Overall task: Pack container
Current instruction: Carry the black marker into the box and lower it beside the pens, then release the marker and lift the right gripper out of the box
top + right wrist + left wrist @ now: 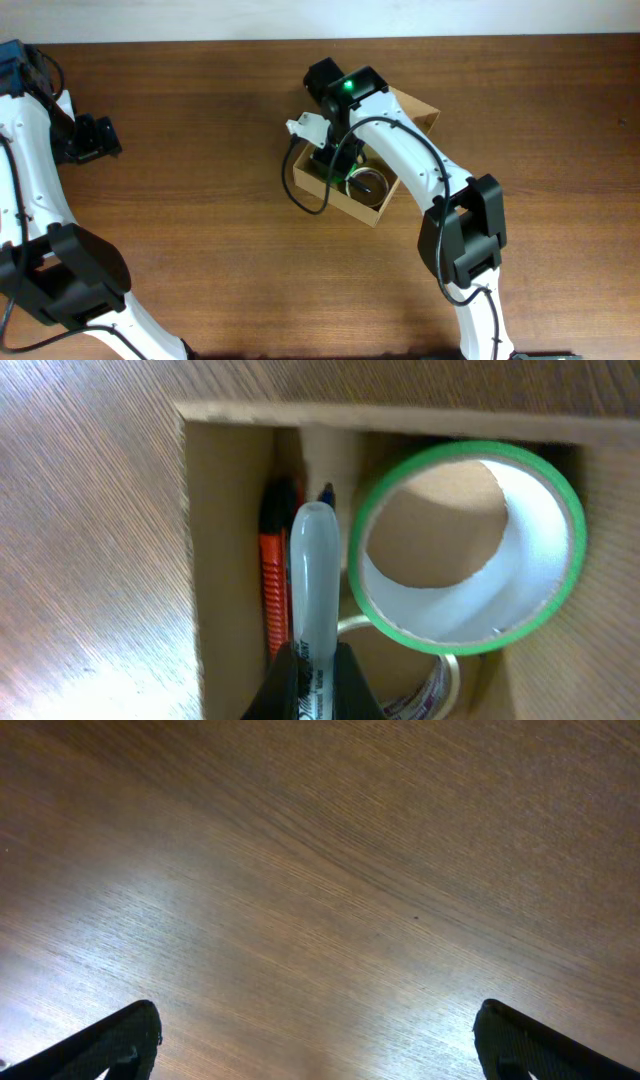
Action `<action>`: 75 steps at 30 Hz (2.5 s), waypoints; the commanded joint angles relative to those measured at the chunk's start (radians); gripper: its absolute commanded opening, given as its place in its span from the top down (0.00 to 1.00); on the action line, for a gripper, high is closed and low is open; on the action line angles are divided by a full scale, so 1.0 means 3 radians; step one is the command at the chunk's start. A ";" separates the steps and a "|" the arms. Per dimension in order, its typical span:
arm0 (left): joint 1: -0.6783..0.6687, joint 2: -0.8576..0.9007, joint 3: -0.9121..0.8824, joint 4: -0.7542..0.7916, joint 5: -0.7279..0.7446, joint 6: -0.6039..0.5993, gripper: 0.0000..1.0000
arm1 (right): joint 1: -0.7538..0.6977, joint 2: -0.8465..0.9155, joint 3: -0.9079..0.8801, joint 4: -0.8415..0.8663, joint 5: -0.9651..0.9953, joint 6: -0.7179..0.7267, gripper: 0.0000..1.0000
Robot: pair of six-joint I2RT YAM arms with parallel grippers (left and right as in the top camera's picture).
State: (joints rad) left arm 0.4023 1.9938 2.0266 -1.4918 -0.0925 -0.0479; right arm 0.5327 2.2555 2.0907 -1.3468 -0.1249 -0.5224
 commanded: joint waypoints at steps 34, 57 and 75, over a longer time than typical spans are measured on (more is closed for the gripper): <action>0.0015 0.0017 -0.0023 0.0000 0.0023 0.0038 0.00 | 0.0202 -0.0018 -0.0404 0.0210 0.0036 0.0240 0.72; 0.0015 0.0017 -0.0023 0.0000 0.0023 0.0038 0.00 | 0.0205 -0.1574 0.0975 0.0053 0.0629 0.1621 0.84; -0.0018 0.0017 -0.0023 0.0150 0.2104 0.0501 0.19 | -0.0538 -0.1863 0.0938 -0.0876 0.1340 0.2570 0.96</action>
State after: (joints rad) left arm 0.4015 1.9938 2.0262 -1.4521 0.3462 -0.0006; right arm 0.4450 1.6814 2.3775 -1.6093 0.2695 0.1692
